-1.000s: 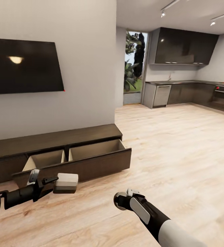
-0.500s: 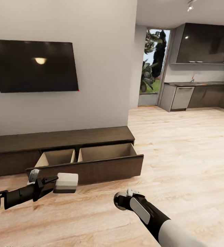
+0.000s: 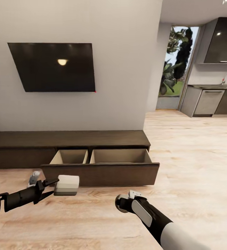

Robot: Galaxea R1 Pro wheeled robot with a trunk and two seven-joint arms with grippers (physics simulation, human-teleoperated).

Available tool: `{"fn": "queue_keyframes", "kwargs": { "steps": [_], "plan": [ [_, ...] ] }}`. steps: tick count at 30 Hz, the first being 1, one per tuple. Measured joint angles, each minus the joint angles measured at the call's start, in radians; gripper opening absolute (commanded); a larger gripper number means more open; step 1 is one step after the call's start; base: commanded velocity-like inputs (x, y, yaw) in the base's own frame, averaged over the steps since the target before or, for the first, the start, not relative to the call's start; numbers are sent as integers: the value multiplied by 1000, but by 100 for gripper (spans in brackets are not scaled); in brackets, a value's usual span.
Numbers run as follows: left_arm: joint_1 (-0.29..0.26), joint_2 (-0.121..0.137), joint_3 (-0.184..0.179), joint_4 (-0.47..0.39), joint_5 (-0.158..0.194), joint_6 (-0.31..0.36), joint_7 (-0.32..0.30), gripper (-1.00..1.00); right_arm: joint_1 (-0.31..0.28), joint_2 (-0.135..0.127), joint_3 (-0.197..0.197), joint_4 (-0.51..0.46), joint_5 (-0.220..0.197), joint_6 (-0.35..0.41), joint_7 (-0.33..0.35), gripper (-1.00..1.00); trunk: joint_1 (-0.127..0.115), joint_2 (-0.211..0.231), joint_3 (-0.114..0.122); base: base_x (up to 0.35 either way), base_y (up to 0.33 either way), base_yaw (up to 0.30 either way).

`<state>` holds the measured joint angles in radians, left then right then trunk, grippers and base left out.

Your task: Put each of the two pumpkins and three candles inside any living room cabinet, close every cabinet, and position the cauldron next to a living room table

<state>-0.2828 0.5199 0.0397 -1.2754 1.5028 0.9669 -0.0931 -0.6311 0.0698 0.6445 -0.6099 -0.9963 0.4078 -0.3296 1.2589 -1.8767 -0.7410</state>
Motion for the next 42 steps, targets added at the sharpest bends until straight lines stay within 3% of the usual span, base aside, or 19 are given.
{"fn": "queue_keyframes", "kwargs": {
  "steps": [6, 14, 23, 35, 42],
  "plan": [
    [0, 0, -1, 0, 1, 0, -1, -100, 0, 0, -1, 0, -1, -1, 0, -100, 0, 0, 2, 90, -231, 229],
    [0, 0, 0, 1, -2, 0, 1, -100, 0, 0, -2, -1, -1, -2, 1, -100, 0, 0, 13, 137, -221, -32],
    [0, -1, 1, 5, -45, 0, 1, -100, 0, 0, -2, 0, -1, -2, 2, -100, 0, 0, 19, 209, -76, -47],
    [0, -1, 2, 8, -48, 0, -1, -100, 0, 0, -1, 0, -2, -2, 2, -100, 0, 0, 20, 199, -1, 0],
    [0, -1, 6, 8, -31, 0, -10, -100, 0, 0, -2, 0, -1, -2, 2, -100, 0, 0, 20, 26, 0, 0]
  ]
}}
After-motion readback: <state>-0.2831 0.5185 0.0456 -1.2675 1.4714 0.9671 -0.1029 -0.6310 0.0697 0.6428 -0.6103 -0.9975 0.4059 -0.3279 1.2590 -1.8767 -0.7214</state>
